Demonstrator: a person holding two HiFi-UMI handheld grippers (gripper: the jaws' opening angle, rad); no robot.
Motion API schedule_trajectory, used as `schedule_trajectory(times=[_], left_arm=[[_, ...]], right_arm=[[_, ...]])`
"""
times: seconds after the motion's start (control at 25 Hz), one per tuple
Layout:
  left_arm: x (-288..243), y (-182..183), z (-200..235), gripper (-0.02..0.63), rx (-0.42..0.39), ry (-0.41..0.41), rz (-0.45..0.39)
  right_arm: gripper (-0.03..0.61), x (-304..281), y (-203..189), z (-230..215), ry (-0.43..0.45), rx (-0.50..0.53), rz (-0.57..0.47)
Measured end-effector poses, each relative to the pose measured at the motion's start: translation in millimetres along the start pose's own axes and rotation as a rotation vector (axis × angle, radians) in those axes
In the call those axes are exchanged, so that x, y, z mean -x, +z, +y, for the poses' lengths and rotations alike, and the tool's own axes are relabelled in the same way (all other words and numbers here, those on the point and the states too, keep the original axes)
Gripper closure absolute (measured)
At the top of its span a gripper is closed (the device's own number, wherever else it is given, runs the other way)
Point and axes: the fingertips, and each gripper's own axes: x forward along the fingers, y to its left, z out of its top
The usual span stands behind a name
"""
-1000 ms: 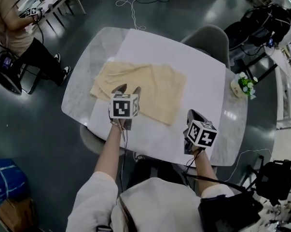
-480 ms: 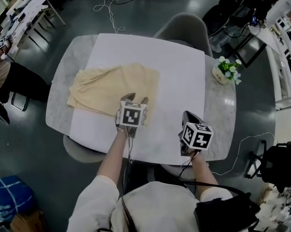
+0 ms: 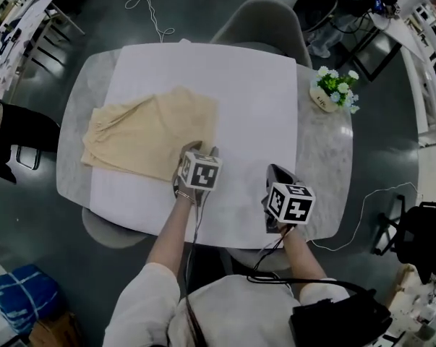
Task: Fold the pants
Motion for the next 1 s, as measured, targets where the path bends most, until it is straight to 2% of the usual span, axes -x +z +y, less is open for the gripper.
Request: schedule_trajectory(times=[0.24, 0.48, 0.56, 0.8, 1.0], left_arm=[[-14.6, -9.1, 8.5, 0.486, 0.001, 0.064, 0.055], [-16.1, -10.6, 11.7, 0.507, -0.011, 0.076, 0.073], [-14.8, -10.2, 15.8, 0.572, -0.009, 0.083, 0.076], [-8.9, -4.2, 15.9, 0.584, 0.038, 0.024, 0.064], [16.2, 7.1, 25.9, 0.588, 0.077, -0.031, 0.025]], right_arm=[[0.586, -6.8, -5.7, -11.1, 0.009, -0.005, 0.023], [0.586, -9.6, -6.8, -10.7, 0.014, -0.007, 0.03], [0.586, -9.3, -6.7, -9.3, 0.014, -0.012, 0.028], [0.586, -4.7, 1.1, -7.1, 0.003, 0.0, 0.011], [0.586, 11.1, 11.8, 8.9, -0.011, 0.029, -0.017]])
